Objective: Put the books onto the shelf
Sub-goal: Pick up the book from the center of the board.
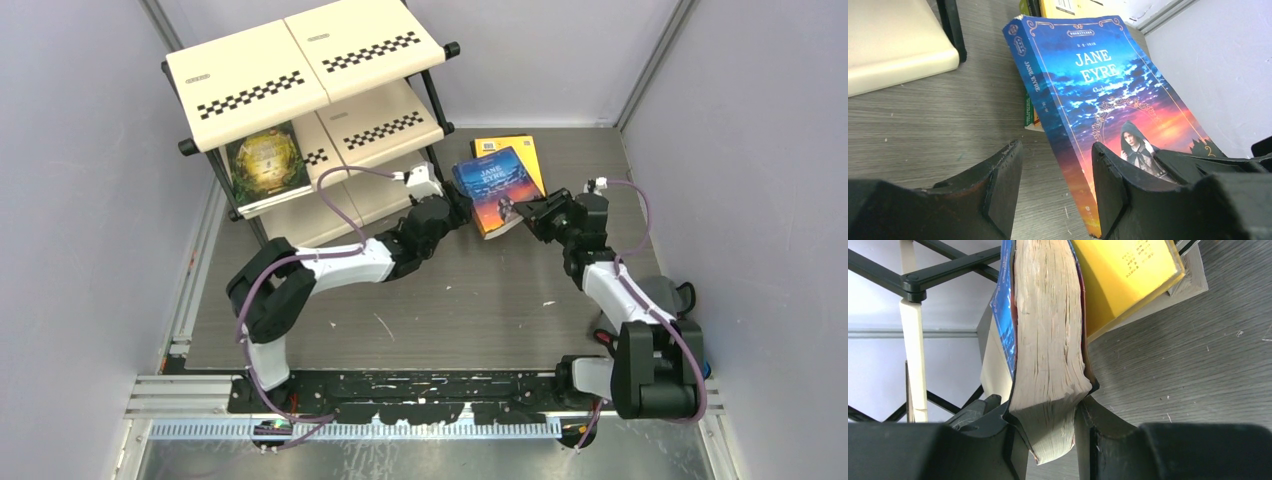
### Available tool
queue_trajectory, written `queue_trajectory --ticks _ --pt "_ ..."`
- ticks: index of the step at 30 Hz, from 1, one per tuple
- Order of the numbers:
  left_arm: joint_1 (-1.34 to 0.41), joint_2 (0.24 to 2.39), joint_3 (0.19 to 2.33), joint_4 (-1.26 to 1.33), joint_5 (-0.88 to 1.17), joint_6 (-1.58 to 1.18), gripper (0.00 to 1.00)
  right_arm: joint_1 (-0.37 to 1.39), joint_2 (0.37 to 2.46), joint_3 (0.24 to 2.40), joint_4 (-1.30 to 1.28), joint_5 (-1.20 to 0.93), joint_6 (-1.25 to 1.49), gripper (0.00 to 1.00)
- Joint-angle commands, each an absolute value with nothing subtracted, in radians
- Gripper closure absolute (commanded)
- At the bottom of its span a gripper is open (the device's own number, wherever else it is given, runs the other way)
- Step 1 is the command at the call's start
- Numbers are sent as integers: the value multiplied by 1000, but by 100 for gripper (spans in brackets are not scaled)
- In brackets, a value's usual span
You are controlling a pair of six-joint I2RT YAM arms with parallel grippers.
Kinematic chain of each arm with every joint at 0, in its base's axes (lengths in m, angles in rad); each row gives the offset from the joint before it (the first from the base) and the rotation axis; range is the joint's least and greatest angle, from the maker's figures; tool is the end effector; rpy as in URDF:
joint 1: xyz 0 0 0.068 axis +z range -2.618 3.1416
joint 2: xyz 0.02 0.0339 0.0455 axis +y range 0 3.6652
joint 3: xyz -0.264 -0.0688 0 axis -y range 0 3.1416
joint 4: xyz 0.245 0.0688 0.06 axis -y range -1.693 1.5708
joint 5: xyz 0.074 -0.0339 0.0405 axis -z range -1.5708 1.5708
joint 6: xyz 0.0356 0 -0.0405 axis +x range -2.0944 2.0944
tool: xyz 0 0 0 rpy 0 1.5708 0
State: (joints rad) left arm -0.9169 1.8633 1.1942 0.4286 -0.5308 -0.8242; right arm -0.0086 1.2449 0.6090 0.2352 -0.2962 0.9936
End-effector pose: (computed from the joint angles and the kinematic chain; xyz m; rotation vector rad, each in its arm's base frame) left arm 0.2742 -0.3281 0.2364 -0.3006 1.8195 -0.7659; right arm 0.2678 0.0081 0.2242 0.8125 1.9081 0.9177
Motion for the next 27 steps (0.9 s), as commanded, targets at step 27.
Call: queue_trajectory --ticks 27 --pt "-977 1445 951 348 -729 -765 46 -6 917 719 160 -280 973 99"
